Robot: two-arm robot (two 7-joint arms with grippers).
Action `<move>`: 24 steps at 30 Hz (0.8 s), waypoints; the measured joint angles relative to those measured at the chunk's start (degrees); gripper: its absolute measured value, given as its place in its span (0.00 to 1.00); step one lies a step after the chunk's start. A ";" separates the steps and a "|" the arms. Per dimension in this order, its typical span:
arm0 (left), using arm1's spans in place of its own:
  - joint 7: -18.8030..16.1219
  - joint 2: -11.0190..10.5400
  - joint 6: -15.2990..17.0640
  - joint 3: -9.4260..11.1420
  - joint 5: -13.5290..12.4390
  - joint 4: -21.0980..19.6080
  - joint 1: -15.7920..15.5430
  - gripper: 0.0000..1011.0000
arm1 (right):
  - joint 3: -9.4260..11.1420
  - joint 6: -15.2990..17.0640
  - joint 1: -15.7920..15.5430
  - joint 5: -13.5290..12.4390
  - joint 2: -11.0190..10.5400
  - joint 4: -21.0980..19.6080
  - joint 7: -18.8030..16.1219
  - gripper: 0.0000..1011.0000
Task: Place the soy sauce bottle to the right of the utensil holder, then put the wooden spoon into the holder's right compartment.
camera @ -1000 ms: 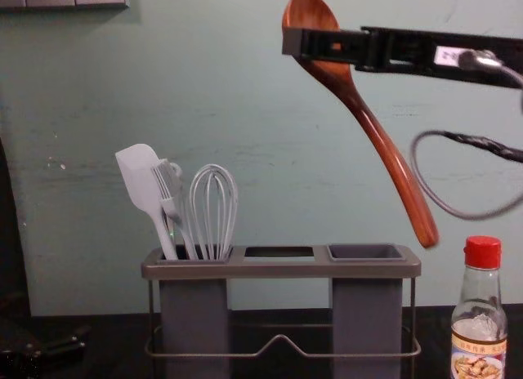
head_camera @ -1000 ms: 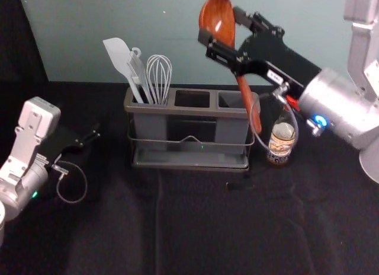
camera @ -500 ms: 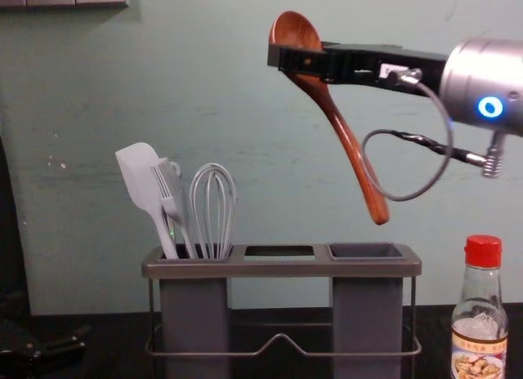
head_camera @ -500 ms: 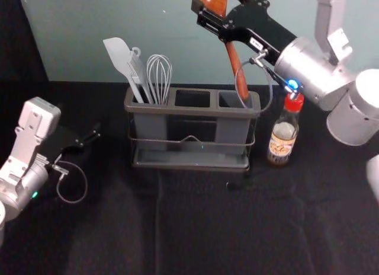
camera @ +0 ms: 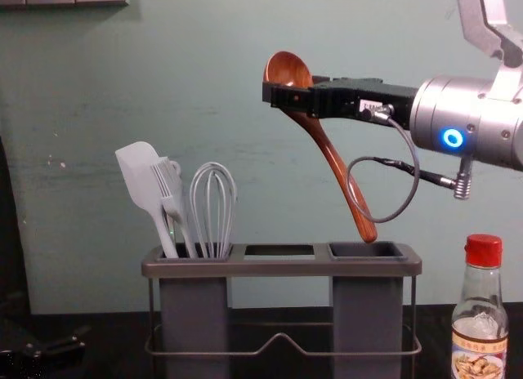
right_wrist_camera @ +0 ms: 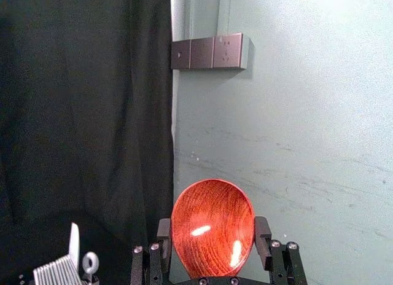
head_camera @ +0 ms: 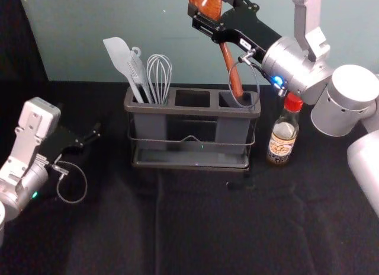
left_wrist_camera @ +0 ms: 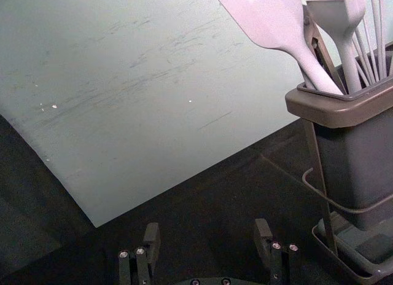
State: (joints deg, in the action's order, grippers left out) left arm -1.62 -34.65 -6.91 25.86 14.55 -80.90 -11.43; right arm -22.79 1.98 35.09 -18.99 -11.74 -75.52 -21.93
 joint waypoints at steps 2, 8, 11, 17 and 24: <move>0.01 0.00 0.00 0.00 0.00 0.00 0.00 0.99 | -0.12 -0.19 0.12 0.05 0.12 0.72 -0.11 0.82; 0.00 0.00 0.00 0.00 0.00 0.00 0.00 0.99 | -0.33 -0.41 0.14 0.15 0.25 1.91 -0.23 0.82; 0.00 0.00 0.00 0.00 0.00 0.00 0.00 0.99 | -0.43 -0.36 -0.22 0.25 0.09 1.89 -0.29 0.82; 0.00 0.00 0.00 0.00 0.00 0.00 0.00 0.99 | -0.55 0.84 -1.35 0.58 -0.72 0.14 -0.23 0.82; 0.00 0.00 0.00 0.00 0.00 0.00 0.00 0.99 | -0.12 2.92 -3.64 0.00 -2.36 -3.63 -0.26 0.82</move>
State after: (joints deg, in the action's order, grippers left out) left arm -1.62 -34.65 -6.91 25.86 14.55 -80.90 -11.43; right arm -22.91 4.90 31.45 -18.98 -14.10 -79.15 -22.19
